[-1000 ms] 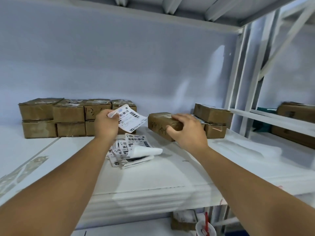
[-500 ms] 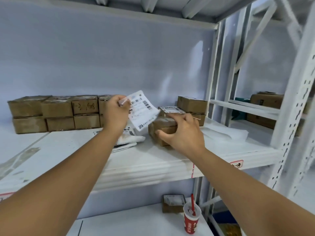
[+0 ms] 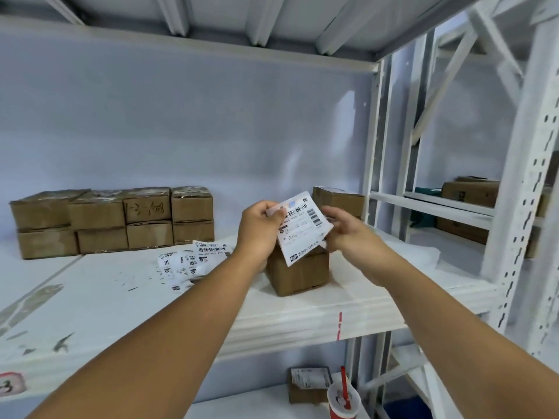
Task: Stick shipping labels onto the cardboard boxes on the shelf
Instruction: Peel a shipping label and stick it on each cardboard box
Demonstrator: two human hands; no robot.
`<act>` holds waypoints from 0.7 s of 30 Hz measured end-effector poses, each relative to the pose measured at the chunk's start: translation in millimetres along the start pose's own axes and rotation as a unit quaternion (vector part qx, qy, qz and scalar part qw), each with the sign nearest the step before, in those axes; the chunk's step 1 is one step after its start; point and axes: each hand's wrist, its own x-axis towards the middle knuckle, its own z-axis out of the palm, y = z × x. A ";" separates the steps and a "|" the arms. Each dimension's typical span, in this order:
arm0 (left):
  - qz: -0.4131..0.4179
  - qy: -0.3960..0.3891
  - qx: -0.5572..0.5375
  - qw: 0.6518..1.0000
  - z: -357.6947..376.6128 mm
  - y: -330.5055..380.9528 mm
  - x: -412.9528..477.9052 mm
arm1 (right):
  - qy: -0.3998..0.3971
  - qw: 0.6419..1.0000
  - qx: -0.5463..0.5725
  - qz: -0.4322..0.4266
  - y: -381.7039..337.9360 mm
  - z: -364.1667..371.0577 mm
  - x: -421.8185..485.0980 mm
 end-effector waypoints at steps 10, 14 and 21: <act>0.003 0.011 0.039 0.999 -3.9 -15.0 29.9 | 0.031 0.983 0.177 0.039 -14.7 21.3 71.5; 0.016 -0.006 -0.005 1.000 -5.5 -17.1 32.3 | 0.022 0.982 0.190 0.001 -5.0 28.5 91.9; -0.022 0.036 -0.054 0.998 -6.8 -17.9 32.9 | 0.017 0.970 0.239 -0.046 13.5 33.9 96.6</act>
